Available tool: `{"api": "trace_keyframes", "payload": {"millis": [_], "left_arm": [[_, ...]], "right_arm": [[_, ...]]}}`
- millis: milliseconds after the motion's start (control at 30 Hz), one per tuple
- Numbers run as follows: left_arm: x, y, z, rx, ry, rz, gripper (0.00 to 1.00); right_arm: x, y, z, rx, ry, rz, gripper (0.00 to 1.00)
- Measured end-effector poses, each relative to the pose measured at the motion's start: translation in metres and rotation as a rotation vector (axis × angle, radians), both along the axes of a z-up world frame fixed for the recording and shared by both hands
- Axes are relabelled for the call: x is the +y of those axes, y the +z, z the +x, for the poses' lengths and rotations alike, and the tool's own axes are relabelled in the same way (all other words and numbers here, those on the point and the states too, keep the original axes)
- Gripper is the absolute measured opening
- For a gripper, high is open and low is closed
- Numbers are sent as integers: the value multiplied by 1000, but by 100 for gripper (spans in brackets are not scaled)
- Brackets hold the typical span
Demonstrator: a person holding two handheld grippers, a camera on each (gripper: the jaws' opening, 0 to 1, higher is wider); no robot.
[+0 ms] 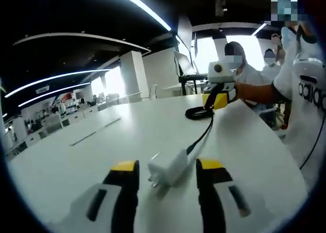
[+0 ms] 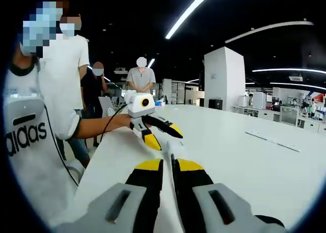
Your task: Plug the desk Type‑C cable into the charger adapter.
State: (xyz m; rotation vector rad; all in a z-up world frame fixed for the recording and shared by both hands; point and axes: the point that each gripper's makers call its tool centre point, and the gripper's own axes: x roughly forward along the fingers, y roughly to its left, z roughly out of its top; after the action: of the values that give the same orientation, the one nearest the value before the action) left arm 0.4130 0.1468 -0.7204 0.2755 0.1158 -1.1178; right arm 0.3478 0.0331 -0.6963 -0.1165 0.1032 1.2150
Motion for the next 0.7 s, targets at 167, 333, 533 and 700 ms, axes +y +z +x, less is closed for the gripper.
{"api": "trace_keyframes", "payload": {"millis": [167,333,533,700], "left_arm": [[-2,0,1,10,-7,0,41],[-4,-5,2,19,-17,22,40],[-5,-6,2,18,-24,26,36],[-5,-6,5,16,-21,28,34]], "right_arm": [[-4,1,1,1,-7,6,10],[-5,1,2,1,-13,11,10],[-6,0,3,3,-16,14,9],[-7,-3,4,10,-21,14,9]]}}
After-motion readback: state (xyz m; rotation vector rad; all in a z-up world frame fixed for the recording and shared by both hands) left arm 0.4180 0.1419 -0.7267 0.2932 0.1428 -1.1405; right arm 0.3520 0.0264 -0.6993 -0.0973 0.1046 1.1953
